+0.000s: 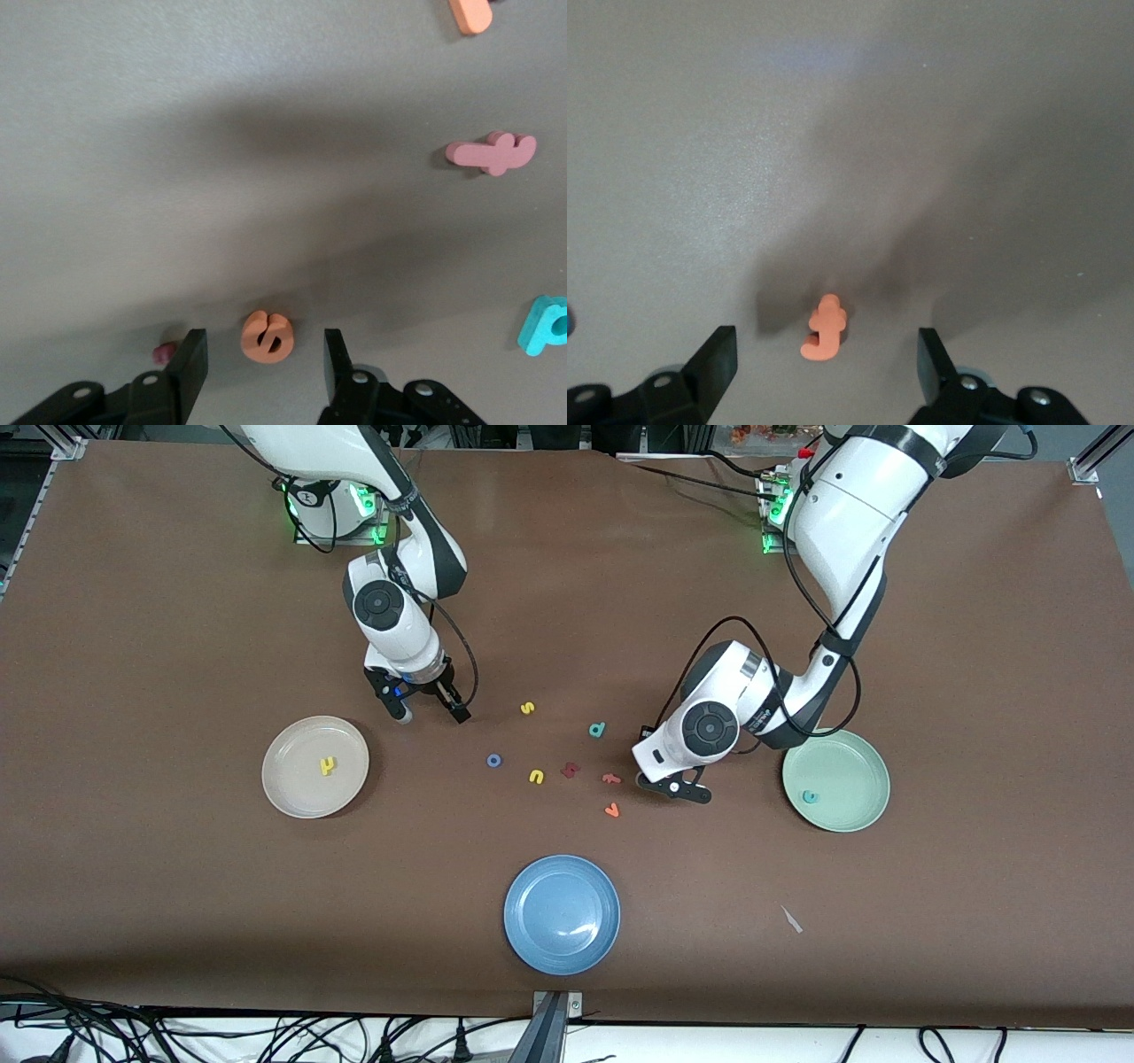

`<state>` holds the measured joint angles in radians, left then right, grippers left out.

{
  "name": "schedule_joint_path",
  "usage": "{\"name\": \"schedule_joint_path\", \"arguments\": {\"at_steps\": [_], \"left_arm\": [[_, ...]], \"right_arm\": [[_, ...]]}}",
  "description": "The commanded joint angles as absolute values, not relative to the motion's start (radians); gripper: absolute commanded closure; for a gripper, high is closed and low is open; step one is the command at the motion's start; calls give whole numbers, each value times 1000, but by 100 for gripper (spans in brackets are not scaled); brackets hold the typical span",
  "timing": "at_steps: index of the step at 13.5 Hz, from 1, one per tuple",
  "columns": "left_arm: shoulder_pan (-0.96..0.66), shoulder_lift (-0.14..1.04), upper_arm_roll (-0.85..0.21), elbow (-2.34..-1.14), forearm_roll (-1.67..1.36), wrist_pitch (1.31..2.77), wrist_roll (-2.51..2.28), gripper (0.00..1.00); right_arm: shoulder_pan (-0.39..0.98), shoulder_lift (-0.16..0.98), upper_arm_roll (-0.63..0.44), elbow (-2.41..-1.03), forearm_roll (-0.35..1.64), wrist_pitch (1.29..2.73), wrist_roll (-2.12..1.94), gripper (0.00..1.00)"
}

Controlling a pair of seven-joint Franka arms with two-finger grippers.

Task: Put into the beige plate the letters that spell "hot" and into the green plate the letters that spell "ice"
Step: 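Grasp the orange letter with the right gripper while the left grasps orange, then drop the orange letter on beige plate while left drops orange on green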

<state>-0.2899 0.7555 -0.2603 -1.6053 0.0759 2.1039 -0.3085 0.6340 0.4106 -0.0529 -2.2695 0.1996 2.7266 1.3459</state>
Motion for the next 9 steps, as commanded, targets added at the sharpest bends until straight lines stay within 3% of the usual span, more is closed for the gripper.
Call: {"name": "schedule_joint_path", "arguments": {"at_steps": [1,3,7,8,9], "left_arm": [[-295,753,-256,-1631,97,2138,-330,40],[-291,753,-255,-1647,97,2154,-330,43],[-288,753,-253,-1654,97,2154,-330,83],[-285,749,-255,-1654,97,2152,-330,92],[-282,739,-255,-1651,97,2143,-330,94]], "right_arm": [[641,417,-55,-2279,212,2761,1356,19],[641,423,-55,-2279,212,2763,1356,24],[640,425,-55,-2276,212,2763,1356,43],[640,426,-55,-2275,212,2763,1356,48],[640,426,-55,-2275,212,2763,1356,53]]}}
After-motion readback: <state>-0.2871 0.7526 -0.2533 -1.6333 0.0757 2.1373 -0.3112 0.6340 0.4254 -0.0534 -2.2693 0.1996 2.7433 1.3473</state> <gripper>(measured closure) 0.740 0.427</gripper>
